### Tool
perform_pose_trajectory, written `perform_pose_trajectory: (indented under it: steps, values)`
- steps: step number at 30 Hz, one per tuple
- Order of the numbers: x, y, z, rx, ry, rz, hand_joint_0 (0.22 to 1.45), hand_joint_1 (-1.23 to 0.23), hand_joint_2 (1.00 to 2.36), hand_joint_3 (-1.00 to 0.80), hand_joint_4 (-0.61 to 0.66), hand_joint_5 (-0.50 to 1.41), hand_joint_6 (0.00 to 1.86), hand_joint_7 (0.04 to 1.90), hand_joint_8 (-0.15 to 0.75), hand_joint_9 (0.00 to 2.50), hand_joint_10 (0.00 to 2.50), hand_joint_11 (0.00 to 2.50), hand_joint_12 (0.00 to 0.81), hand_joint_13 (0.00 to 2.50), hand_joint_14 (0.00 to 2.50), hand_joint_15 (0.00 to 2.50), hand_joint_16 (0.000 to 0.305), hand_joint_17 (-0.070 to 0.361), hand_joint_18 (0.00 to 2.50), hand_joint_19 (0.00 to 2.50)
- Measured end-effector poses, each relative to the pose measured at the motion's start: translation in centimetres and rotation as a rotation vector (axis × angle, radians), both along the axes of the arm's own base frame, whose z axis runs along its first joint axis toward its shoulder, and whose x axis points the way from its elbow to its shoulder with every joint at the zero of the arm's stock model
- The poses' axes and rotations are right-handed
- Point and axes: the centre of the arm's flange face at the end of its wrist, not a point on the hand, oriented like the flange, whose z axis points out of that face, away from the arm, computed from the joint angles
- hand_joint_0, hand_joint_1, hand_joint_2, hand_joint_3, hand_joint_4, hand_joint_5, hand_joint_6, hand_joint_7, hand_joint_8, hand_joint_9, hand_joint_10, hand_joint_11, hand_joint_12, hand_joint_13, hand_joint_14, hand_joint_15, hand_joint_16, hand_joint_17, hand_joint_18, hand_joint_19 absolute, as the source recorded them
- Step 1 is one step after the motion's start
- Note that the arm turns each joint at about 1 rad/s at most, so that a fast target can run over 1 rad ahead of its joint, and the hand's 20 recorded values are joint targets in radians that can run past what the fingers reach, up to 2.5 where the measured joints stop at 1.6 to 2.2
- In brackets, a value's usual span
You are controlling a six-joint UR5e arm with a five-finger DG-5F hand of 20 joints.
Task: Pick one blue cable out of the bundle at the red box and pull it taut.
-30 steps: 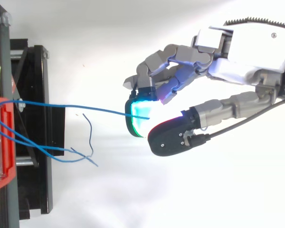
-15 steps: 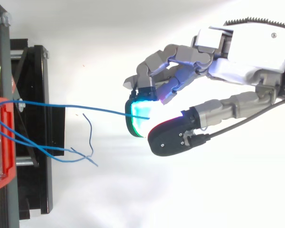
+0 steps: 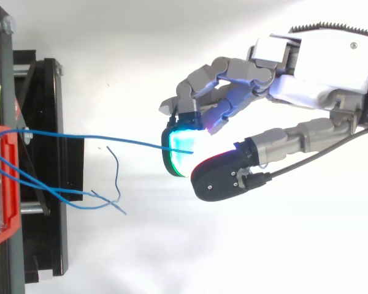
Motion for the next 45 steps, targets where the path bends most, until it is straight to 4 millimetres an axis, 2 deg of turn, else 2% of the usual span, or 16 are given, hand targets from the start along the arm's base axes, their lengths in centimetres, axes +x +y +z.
perform_pose_trajectory:
  steps: [45]
  values:
    - [-0.02,-0.05,0.0,0.0,0.001,-0.001,0.6,-0.78,1.02,-0.09,-0.03,-0.15,0.87,1.18,0.336,0.8,0.02,0.8,0.401,0.37,0.0,0.05,0.056,0.125,0.36,0.1]
